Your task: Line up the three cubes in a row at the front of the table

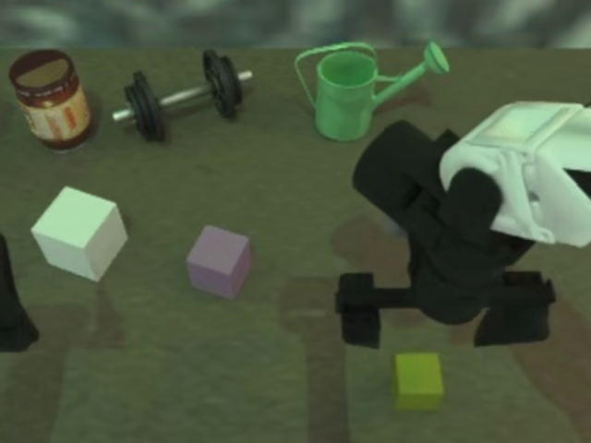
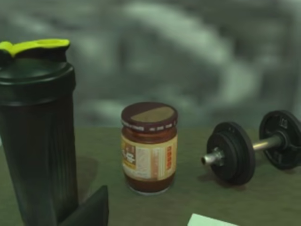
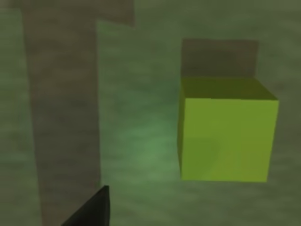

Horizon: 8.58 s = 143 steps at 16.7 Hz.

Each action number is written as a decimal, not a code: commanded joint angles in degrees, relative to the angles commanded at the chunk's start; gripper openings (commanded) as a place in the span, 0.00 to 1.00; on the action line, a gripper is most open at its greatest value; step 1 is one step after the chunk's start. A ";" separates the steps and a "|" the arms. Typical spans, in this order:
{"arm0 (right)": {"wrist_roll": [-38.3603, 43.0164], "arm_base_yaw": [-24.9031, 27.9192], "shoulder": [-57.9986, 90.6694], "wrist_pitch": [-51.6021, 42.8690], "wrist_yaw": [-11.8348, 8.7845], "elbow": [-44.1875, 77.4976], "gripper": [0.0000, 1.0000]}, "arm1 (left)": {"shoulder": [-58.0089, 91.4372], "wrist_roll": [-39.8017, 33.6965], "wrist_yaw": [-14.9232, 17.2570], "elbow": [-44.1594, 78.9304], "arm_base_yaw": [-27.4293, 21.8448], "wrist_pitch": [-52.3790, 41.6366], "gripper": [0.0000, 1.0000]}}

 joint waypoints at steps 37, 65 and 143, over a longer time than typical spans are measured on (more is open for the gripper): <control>-42.02 -42.10 -99.89 55.12 -1.17 -68.23 1.00 | 123.42 -5.02 0.09 90.07 -25.98 -55.41 1.00; -42.02 -42.10 -99.89 55.12 -1.17 -68.23 1.00 | 128.09 -5.03 0.14 84.45 -26.05 -45.17 0.00; -42.02 -42.10 -99.89 55.12 -1.17 -68.23 1.00 | 118.17 -53.08 -0.88 83.10 -52.05 -53.35 1.00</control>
